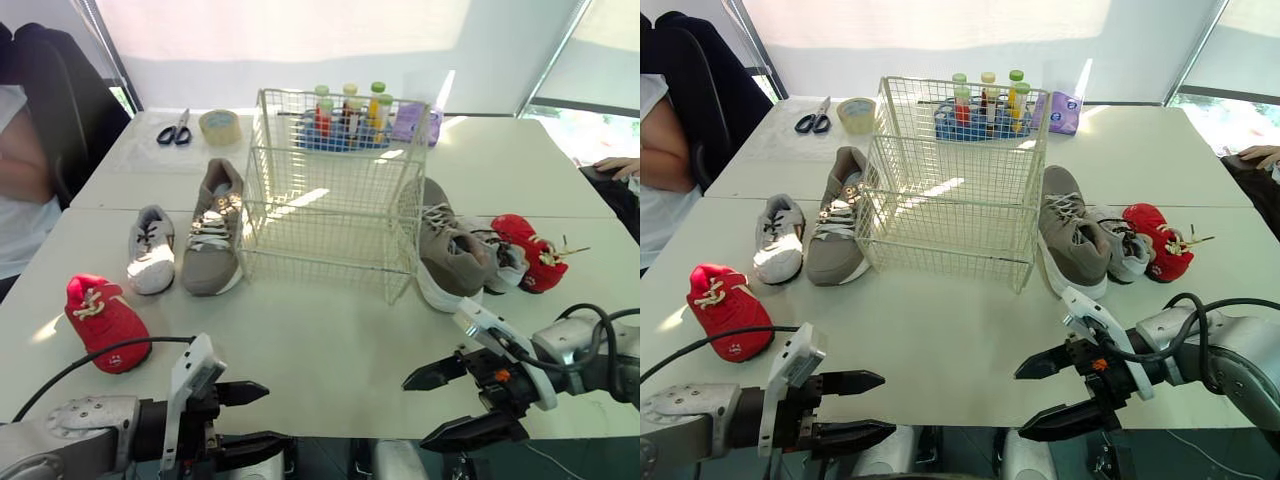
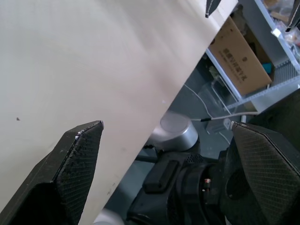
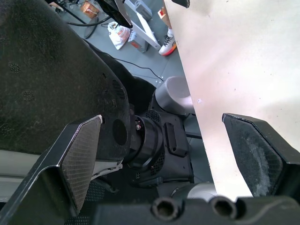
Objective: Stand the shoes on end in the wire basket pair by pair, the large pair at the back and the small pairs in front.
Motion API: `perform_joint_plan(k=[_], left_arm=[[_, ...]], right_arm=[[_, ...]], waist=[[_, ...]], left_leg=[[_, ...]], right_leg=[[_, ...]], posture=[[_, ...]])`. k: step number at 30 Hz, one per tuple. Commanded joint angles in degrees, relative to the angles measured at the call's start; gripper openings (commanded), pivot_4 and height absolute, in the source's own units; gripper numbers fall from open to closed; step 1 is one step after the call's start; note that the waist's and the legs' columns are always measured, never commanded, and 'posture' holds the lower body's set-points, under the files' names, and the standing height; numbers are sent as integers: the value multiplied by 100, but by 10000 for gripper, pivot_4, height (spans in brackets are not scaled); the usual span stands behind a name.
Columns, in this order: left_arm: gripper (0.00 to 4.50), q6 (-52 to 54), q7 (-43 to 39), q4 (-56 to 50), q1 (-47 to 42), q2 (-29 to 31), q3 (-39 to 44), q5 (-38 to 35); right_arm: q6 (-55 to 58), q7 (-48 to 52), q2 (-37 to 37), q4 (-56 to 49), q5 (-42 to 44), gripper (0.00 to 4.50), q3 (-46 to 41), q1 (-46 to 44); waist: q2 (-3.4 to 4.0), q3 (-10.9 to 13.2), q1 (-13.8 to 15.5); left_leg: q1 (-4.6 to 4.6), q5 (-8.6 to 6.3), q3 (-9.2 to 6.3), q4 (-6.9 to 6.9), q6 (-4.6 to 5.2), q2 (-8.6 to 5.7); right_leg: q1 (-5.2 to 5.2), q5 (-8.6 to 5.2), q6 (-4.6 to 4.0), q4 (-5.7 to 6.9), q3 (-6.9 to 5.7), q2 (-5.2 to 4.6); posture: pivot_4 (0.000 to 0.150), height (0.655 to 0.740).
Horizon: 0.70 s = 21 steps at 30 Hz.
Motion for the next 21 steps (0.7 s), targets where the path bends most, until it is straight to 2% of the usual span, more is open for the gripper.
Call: perform_joint_plan(k=[1, 13, 21], left_arm=[[45000, -64, 0, -3, -74, -14, 93, -78], [45000, -22, -32, 50, -127, -2, 26, -16], [45000, -67, -14, 198, -465, -114, -20, -50]], right_arm=[[-68, -11, 66, -117, 107, 44790, -65, -47], [-9, -125, 126, -91, 174, 44790, -119, -81], [43, -462, 320, 123, 270, 44790, -157, -446]], waist=[[0, 0, -1], [0, 0, -2], [0, 0, -4]], left_leg=[[0, 0, -1, 0, 0, 0], [0, 0, 0, 0, 0, 0], [0, 0, 0, 0, 0, 0]], right_leg=[[0, 0, 0, 0, -1, 0], [0, 0, 0, 0, 0, 0], [0, 0, 0, 0, 0, 0]], posture=[[1500, 7400], [1500, 7400], [1500, 7400]])
